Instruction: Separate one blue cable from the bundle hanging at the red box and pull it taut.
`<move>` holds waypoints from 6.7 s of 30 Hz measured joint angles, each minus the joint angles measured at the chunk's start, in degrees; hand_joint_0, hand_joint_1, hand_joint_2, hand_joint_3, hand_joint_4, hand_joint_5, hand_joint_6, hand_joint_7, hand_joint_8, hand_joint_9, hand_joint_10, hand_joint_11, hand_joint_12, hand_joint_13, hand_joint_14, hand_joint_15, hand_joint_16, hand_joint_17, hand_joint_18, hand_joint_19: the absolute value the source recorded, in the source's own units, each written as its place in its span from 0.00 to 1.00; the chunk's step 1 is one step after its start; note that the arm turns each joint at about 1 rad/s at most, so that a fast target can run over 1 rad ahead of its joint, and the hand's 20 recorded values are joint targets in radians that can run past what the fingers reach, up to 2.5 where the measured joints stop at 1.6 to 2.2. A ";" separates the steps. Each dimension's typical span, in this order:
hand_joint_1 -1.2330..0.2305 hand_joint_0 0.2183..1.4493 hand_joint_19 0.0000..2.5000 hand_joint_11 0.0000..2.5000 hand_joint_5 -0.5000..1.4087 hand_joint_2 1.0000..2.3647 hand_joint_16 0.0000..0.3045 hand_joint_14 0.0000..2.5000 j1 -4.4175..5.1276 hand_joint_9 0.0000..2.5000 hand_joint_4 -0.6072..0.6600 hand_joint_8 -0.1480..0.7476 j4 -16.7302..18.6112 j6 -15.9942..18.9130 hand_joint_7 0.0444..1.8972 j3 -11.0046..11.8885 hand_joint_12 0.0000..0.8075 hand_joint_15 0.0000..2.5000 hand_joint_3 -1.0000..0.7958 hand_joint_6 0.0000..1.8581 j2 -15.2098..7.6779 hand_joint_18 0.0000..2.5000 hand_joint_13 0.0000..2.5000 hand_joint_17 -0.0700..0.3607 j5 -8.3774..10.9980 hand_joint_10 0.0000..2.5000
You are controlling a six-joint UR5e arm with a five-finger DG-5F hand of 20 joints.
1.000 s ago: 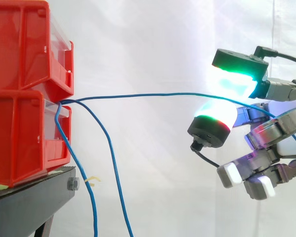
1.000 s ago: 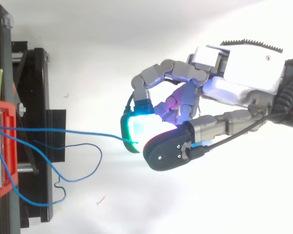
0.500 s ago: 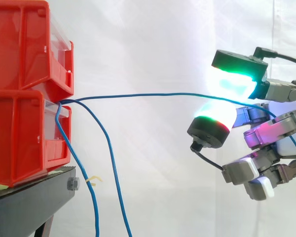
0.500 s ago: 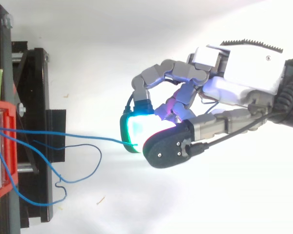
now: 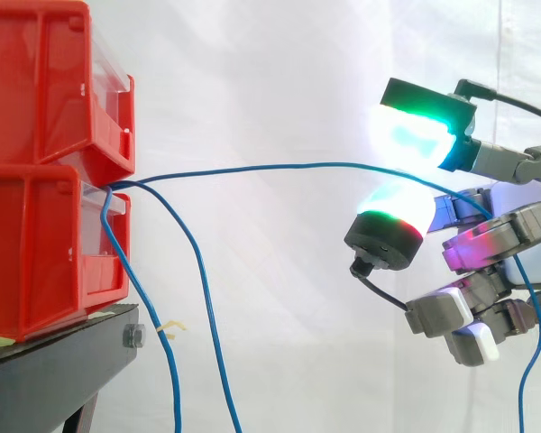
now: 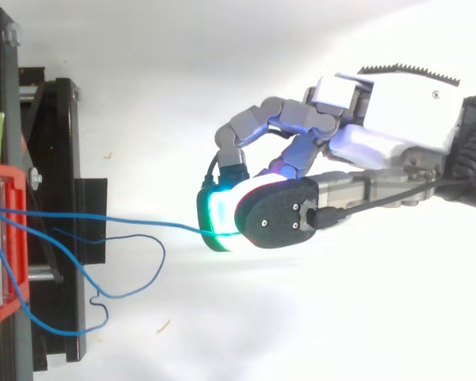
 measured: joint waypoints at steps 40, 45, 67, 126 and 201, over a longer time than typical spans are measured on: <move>0.40 0.32 0.34 0.81 0.15 0.02 0.17 0.01 0.00 0.52 0.53 0.46 0.00 -0.05 0.63 -0.03 0.48 0.43 0.48 0.49 -0.02 0.32 0.38 0.43 0.00 0.19; 0.38 0.32 0.33 0.82 0.16 0.02 0.18 0.01 0.00 0.55 0.50 0.50 0.00 -0.05 0.65 -0.04 0.51 0.42 0.54 0.49 -0.01 0.34 0.39 0.45 0.00 0.16; 0.38 0.33 0.33 0.83 0.15 0.02 0.17 0.01 0.03 0.56 0.49 0.49 -0.23 -0.09 0.64 -0.08 0.48 0.51 0.53 0.49 -0.02 0.35 0.45 0.43 0.00 0.30; 0.38 0.34 0.35 0.80 0.16 0.02 0.17 0.00 2.55 0.54 0.49 0.50 3.19 -10.97 0.65 -3.90 0.48 0.60 0.54 0.49 -0.03 0.35 0.46 0.44 -1.61 0.34; 0.36 0.37 0.79 0.65 0.17 0.01 0.09 1.00 2.65 0.27 0.38 0.56 4.90 -15.09 0.52 -4.44 0.44 0.61 0.58 0.51 0.07 0.52 0.22 0.30 -0.53 1.00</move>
